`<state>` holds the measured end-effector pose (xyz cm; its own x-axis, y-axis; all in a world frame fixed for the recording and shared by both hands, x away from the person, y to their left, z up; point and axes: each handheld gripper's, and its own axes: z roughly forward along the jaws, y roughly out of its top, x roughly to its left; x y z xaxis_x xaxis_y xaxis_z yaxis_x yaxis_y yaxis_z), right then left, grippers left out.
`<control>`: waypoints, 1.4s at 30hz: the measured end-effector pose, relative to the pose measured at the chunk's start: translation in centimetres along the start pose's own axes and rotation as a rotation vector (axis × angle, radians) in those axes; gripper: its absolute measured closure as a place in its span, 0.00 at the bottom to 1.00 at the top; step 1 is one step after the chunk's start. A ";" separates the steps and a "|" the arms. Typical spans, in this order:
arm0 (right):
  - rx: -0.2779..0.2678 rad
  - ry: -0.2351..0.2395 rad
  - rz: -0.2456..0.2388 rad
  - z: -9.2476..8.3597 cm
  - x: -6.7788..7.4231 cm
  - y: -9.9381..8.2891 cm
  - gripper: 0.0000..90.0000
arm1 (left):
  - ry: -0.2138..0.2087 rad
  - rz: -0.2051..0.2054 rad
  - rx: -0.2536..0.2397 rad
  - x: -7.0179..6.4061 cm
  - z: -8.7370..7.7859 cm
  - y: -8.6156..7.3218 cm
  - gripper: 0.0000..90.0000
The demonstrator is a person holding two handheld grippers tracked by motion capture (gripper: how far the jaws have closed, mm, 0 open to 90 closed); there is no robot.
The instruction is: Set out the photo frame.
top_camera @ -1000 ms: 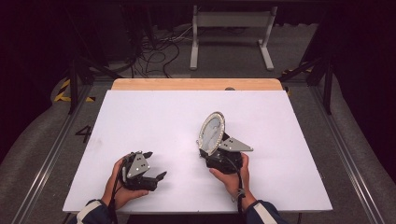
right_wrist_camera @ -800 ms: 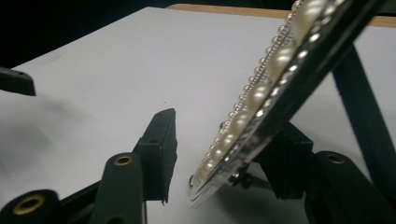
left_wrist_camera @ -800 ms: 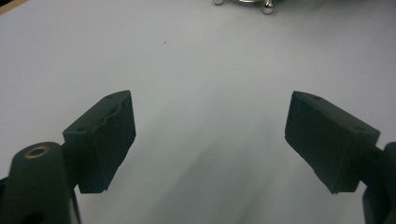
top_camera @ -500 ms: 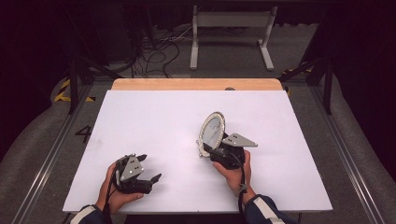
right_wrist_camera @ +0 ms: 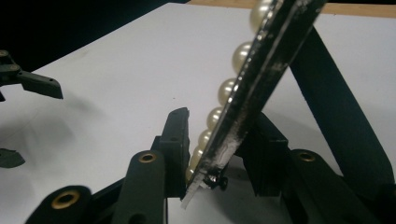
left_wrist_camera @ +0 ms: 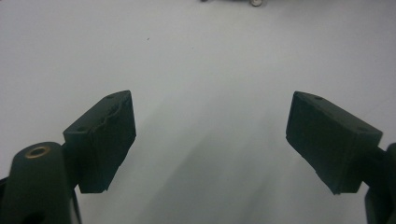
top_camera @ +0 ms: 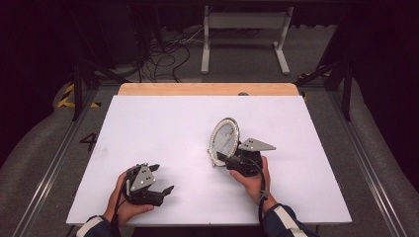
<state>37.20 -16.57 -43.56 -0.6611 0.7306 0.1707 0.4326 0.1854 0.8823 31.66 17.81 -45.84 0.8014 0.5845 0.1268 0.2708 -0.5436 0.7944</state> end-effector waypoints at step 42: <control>0.070 0.036 0.036 1.2 -0.1 -1.5 0.82 | -0.027 0.028 0.026 -0.1 1.0 0.6 0.18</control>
<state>37.37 -16.12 -45.43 -0.6658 0.7134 0.2183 0.4973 0.2063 0.8427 32.26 16.83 -45.97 0.8228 0.5528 0.1321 0.2619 -0.5751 0.7751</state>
